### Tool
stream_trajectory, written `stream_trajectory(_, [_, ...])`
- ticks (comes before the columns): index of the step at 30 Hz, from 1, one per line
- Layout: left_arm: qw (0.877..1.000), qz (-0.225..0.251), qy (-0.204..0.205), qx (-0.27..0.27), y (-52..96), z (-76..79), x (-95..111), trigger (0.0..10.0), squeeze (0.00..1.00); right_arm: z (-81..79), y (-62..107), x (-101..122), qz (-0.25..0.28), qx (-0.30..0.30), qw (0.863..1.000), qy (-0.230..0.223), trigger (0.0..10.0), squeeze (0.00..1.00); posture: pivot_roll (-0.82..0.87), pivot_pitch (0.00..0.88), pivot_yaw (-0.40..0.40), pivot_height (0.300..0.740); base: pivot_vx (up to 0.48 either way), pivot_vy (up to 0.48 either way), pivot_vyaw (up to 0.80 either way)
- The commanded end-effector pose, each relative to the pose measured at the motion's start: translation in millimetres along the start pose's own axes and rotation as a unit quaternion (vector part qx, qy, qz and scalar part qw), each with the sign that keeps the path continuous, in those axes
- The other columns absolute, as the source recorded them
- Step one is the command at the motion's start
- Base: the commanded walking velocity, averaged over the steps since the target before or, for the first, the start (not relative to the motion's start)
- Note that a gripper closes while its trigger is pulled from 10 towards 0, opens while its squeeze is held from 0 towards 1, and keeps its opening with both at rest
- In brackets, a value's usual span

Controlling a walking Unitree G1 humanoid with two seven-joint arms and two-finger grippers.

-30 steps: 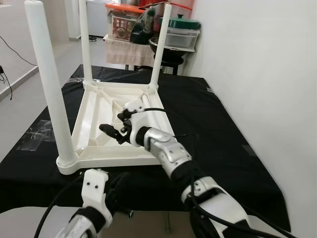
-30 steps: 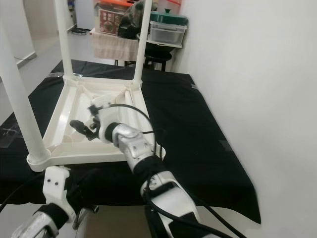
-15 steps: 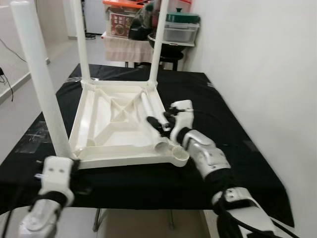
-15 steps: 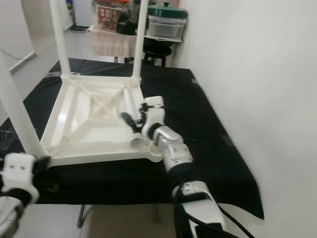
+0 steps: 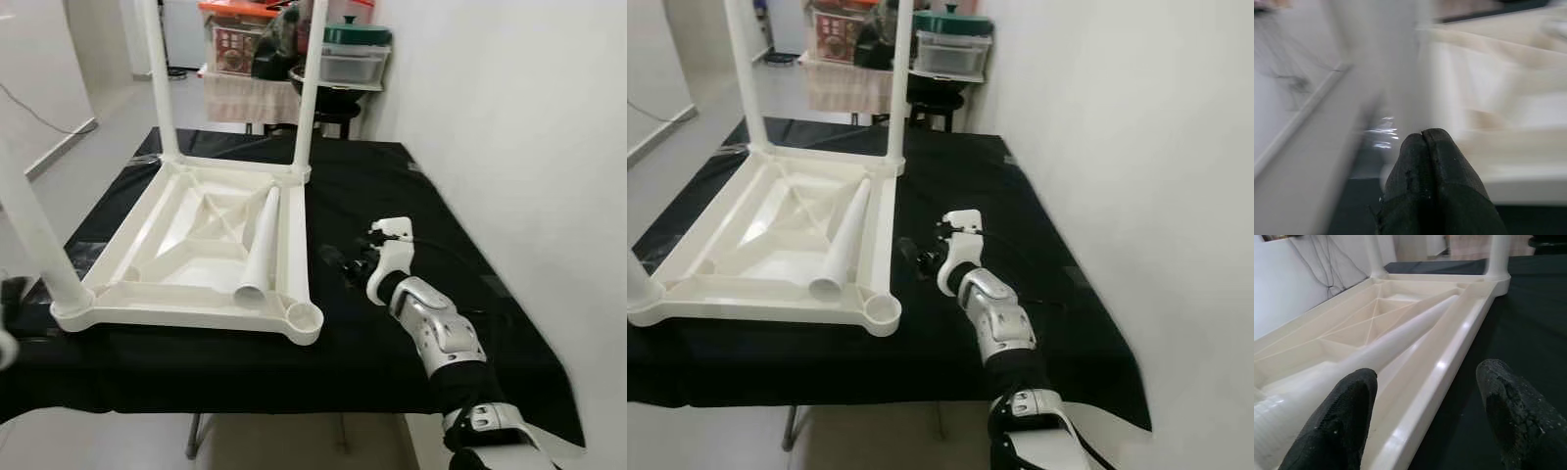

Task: Building children table

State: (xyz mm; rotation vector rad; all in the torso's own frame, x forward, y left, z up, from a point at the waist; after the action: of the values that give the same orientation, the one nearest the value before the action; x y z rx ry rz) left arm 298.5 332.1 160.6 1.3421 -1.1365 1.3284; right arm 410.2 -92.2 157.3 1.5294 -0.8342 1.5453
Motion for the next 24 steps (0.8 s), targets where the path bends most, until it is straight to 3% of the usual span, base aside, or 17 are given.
stream_trajectory(1, [0.999, -0.013, 0.001, -0.029, 0.6, 20.1, -10, 10.0, 0.00, 4.4, 6.1, -6, -0.011, -0.008, 1.000, 0.001, 10.0, 0.00, 0.01, 0.000, -0.074, 0.740, 0.000, 0.000, 0.00])
stream_trajectory(6, [0.999, -0.015, 0.028, -0.037, 3.7, 27.9, -14, 10.0, 0.00, 5.9, 11.2, -10, -0.017, -0.010, 1.000, -0.001, 10.0, 0.00, 0.01, 0.000, -0.074, 0.740, 0.000, 0.000, 0.00])
stream_trajectory(11, [0.971, -0.043, 0.121, -0.200, 32.1, 106.6, -29, 10.0, 0.00, -7.4, 20.6, -2, 0.012, 0.014, 0.999, -0.036, 10.0, 0.00, 0.01, 0.000, -0.075, 0.740, 0.000, 0.000, 0.00])
stream_trajectory(12, [0.971, -0.043, 0.121, -0.200, 32.1, 106.6, -29, 10.0, 0.00, -7.4, 20.6, -2, 0.012, 0.014, 0.999, -0.036, 10.0, 0.00, 0.01, 0.000, -0.075, 0.740, 0.000, 0.000, 0.00])
stream_trajectory(14, [0.963, -0.038, 0.143, -0.224, 39.3, 126.2, -26, 10.0, 0.00, -8.5, 24.0, 7, 0.036, 0.006, 0.999, -0.025, 10.0, 0.00, 0.01, 0.002, -0.076, 0.740, 0.000, 0.000, 0.00])
stream_trajectory(15, [0.963, -0.038, 0.143, -0.224, 39.3, 126.2, -26, 10.0, 0.00, -8.5, 24.0, 7, 0.036, 0.006, 0.999, -0.025, 10.0, 0.00, 0.01, 0.002, -0.076, 0.740, 0.000, 0.000, 0.00])
stream_trajectory(16, [0.958, -0.027, 0.165, -0.235, 42.4, 141.6, -21, 10.0, 0.00, -5.0, 28.9, 16, 0.060, -0.023, 0.998, 0.024, 10.0, 0.00, 0.00, 0.001, -0.079, 0.740, 0.000, 0.000, 0.00])
stream_trajectory(19, [0.956, -0.018, 0.179, -0.231, 41.3, 149.7, -17, 10.0, 0.00, -1.9, 33.2, 23, 0.083, -0.058, 0.993, 0.062, 10.0, 0.00, -0.01, 0.002, -0.076, 0.740, 0.000, 0.000, 0.00])
stream_trajectory(21, [0.956, -0.018, 0.179, -0.231, 41.3, 149.7, -17, 10.0, 0.00, -1.9, 33.2, 23, 0.083, -0.058, 0.993, 0.062, 10.0, 0.00, -0.01, 0.002, -0.076, 0.740, 0.000, 0.000, 0.00])
stream_trajectory(22, [0.956, -0.024, 0.198, -0.217, 38.8, 161.0, -18, 10.0, 0.00, -11.2, 38.3, 20, 0.084, -0.048, 0.992, 0.084, 10.0, 0.00, -0.02, 0.000, -0.073, 0.740, 0.000, 0.000, 0.00])
stream_trajectory(23, [0.956, -0.024, 0.198, -0.217, 38.8, 161.0, -18, 10.0, 0.00, -11.2, 38.3, 20, 0.084, -0.048, 0.992, 0.084, 10.0, 0.00, -0.02, 0.000, -0.073, 0.740, 0.000, 0.000, 0.00])
stream_trajectory(24, [0.953, -0.030, 0.206, -0.220, 39.1, 170.9, -20, 10.0, 0.00, -20.5, 40.6, 13, 0.075, -0.015, 0.995, 0.063, 10.0, 0.00, -0.02, 0.000, -0.070, 0.740, 0.000, 0.000, 0.00])
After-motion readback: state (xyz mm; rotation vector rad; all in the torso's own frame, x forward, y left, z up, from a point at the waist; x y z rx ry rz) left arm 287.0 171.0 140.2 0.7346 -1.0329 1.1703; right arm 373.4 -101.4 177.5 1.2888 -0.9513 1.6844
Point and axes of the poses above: a point about 5 cm out from each wrist's last joint towards the gripper, its own y axis pointing back from the gripper into the wrist, its own x axis along the axis of the wrist's last joint, z = x × y, the point moved 5 cm from there along -y, pointing out of the wrist towards the gripper, and after that the axes turned 12 degrees about y, right-handed, at the moved point
